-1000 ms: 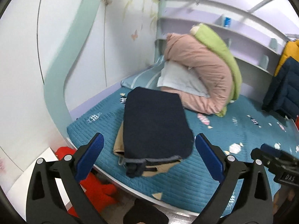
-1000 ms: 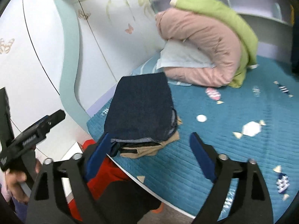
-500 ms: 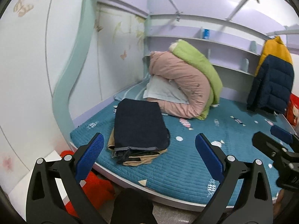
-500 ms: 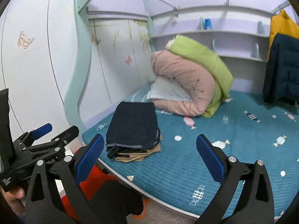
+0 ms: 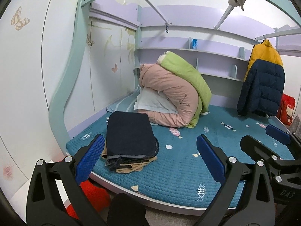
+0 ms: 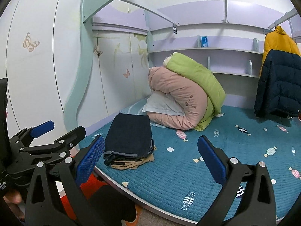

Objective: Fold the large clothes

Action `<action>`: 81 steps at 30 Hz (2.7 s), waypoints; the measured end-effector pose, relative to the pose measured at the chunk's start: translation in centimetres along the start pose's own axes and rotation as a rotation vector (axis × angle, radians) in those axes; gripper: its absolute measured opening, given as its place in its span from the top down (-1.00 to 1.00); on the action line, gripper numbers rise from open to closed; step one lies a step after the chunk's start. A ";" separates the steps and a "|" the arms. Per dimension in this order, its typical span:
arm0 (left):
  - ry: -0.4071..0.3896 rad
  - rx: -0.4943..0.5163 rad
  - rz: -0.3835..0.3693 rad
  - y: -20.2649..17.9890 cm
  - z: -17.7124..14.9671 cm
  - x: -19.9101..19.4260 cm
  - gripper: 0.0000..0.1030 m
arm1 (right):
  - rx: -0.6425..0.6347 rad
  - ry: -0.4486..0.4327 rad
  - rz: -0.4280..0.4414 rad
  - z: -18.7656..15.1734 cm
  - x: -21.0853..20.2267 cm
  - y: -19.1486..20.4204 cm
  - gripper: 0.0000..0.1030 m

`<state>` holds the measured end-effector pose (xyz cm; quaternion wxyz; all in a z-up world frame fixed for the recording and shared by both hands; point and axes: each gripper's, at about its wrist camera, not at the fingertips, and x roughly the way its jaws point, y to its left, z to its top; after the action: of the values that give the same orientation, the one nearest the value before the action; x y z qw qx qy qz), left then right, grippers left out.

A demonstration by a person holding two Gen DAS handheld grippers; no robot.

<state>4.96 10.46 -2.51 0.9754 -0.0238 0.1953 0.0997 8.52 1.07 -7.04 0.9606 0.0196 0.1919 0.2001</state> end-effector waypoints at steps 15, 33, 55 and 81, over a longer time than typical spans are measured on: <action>-0.136 0.038 0.012 -1.6 0.8 -2.5 -0.91 | -0.013 -0.094 -0.042 0.9 -2.5 -0.7 -0.86; -0.143 0.040 0.018 -1.7 1.2 -2.4 -0.91 | -0.002 -0.100 -0.044 0.9 -2.7 -1.2 -0.86; -0.150 0.039 0.021 -1.3 1.3 -2.3 -0.91 | 0.005 -0.094 -0.035 1.2 -2.4 -1.4 -0.86; -0.150 0.044 0.024 -0.8 1.3 -2.0 -0.91 | 0.012 -0.085 -0.030 1.3 -2.1 -1.6 -0.86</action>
<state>3.83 9.40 -0.50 0.9863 0.0073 0.1241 0.1087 7.86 -1.12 -5.23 0.9707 0.0309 0.1521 0.1834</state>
